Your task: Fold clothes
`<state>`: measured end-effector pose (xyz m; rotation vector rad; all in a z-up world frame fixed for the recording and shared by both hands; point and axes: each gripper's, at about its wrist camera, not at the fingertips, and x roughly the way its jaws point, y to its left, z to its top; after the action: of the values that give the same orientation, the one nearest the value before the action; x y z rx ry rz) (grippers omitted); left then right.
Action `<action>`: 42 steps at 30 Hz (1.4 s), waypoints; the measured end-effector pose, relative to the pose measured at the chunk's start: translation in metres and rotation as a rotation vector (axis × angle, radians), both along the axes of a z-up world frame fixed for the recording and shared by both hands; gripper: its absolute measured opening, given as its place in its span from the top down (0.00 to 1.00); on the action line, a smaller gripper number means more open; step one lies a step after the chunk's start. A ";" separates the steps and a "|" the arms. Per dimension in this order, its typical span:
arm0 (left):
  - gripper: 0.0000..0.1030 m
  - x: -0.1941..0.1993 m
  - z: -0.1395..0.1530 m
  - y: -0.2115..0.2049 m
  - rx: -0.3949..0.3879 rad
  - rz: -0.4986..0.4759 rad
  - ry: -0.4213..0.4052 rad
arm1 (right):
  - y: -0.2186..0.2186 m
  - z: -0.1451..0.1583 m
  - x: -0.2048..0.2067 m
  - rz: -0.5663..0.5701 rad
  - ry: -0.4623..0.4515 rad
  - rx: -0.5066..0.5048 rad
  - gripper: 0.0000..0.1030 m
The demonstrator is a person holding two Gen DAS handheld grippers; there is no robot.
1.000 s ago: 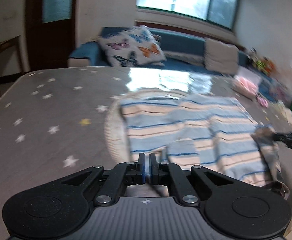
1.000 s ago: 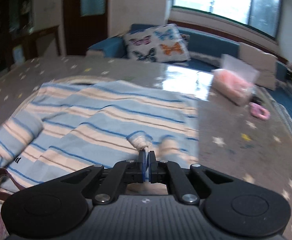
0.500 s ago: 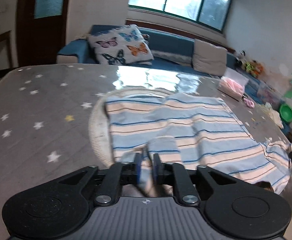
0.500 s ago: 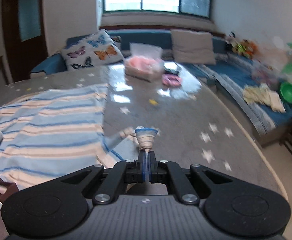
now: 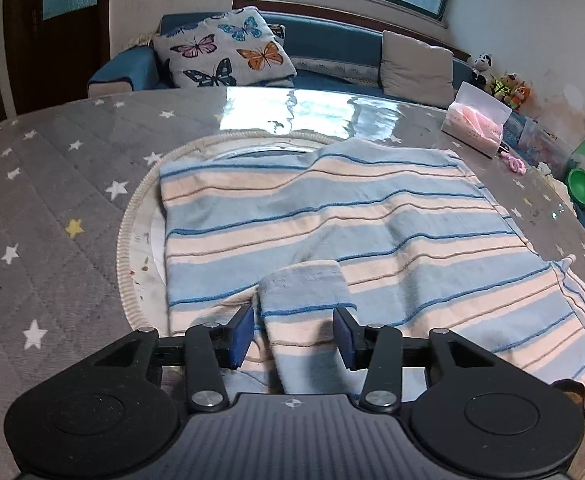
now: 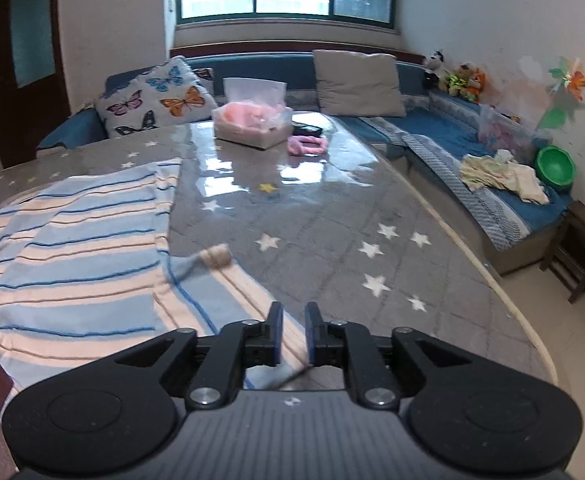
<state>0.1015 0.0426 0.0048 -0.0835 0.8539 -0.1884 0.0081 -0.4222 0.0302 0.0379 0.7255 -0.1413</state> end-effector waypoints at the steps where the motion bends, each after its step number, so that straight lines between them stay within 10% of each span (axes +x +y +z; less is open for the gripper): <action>1: 0.70 0.000 0.000 0.000 -0.003 0.003 -0.005 | 0.002 -0.001 0.003 0.012 0.002 0.001 0.83; 2: 0.86 0.000 0.000 0.000 -0.007 0.004 -0.007 | 0.005 -0.002 0.006 0.025 0.006 0.001 0.83; 6: 0.96 -0.006 0.008 0.006 -0.020 0.031 -0.042 | 0.017 -0.008 0.015 0.072 0.020 0.006 0.82; 18: 0.98 -0.088 0.059 0.064 -0.018 0.248 -0.192 | 0.047 -0.023 0.027 0.183 0.065 -0.014 0.72; 26: 0.98 -0.152 0.041 0.103 0.027 0.448 -0.066 | 0.066 -0.018 0.016 0.296 0.083 -0.019 0.60; 42: 0.93 -0.161 0.030 0.109 0.166 0.473 0.008 | 0.157 -0.021 -0.013 0.790 0.172 0.001 0.53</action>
<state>-0.0592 0.1517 0.0352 -0.1275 0.8320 0.3261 -0.0052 -0.2654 0.0093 -0.2617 0.8646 0.6178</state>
